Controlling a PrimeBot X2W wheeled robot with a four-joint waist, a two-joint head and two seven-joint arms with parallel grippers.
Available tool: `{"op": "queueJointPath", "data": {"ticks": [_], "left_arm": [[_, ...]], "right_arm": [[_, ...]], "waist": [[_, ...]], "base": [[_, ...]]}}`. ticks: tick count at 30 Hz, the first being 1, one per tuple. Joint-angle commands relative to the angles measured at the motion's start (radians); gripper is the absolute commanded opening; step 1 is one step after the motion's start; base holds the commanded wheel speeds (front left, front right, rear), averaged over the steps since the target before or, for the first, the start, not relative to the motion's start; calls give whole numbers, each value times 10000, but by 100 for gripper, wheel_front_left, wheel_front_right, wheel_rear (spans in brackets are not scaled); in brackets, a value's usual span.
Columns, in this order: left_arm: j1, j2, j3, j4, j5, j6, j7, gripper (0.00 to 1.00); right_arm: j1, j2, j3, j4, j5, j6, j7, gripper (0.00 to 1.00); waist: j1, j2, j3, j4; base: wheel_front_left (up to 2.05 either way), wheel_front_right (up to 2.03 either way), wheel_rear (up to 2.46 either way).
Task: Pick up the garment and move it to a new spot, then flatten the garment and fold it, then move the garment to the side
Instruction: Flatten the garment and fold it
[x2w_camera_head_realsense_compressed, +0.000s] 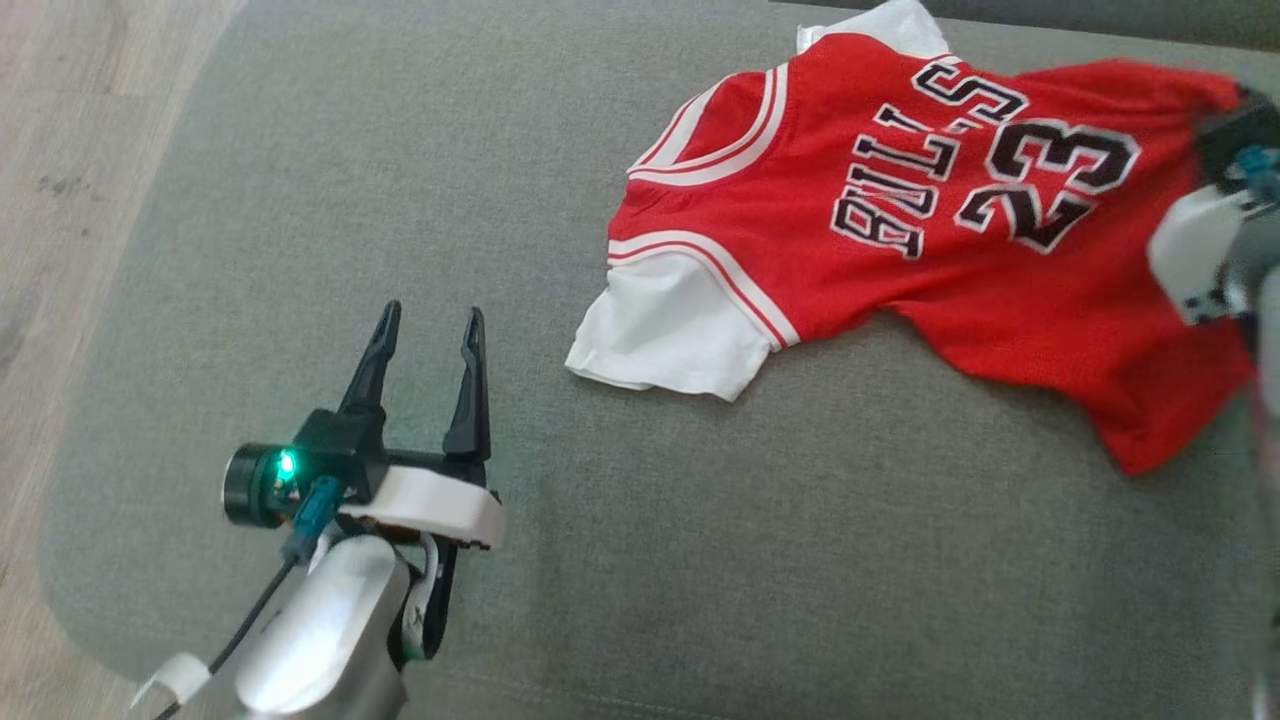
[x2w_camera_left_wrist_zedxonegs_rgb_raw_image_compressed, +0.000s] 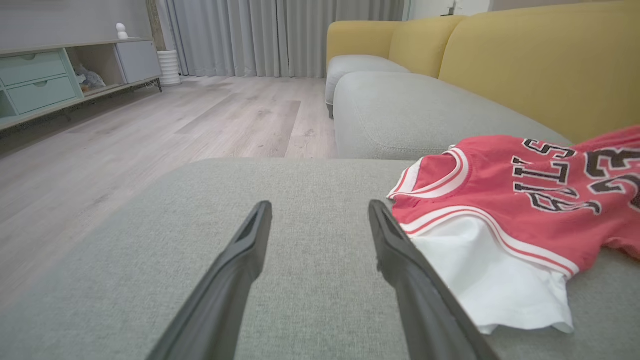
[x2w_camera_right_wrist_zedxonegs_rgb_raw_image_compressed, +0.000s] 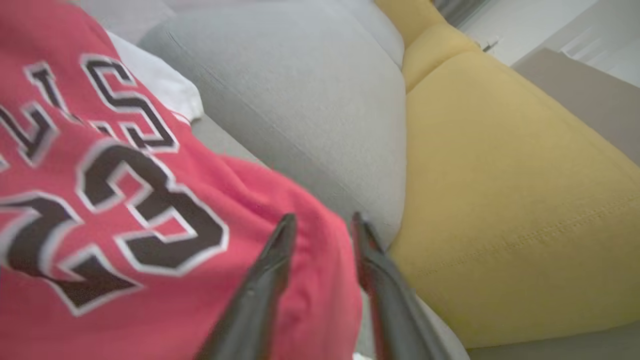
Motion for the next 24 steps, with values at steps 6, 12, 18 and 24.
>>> {"op": "queueJointPath", "data": {"ticks": [6,12,18,24], "left_arm": [[-491,279,453,-145,112,-53,-95,100],[-244,397,697,-194,85,11,-95,100],[164,461,921,-278,86,-1,-95,100],[541,490,1150,-333,141,-42,-95,100]], "right_arm": [[-150,1112,-681,-231,301,-7,-1543,100],[655,2417,-1057,-703,1987,-7,-2371,100],[2992,2608,472,-2799,5091,-7,-2405,100],[5663,2612,1320,-4742,6932,-7,-2407,100]], "waist": [[-2,0,-349,-464],[-2,0,-831,-1138],[-2,0,-1167,-1785],[-2,0,-1303,-2284]], "base": [[0,0,0],[0,0,0],[0,0,0],[0,0,0]]}}
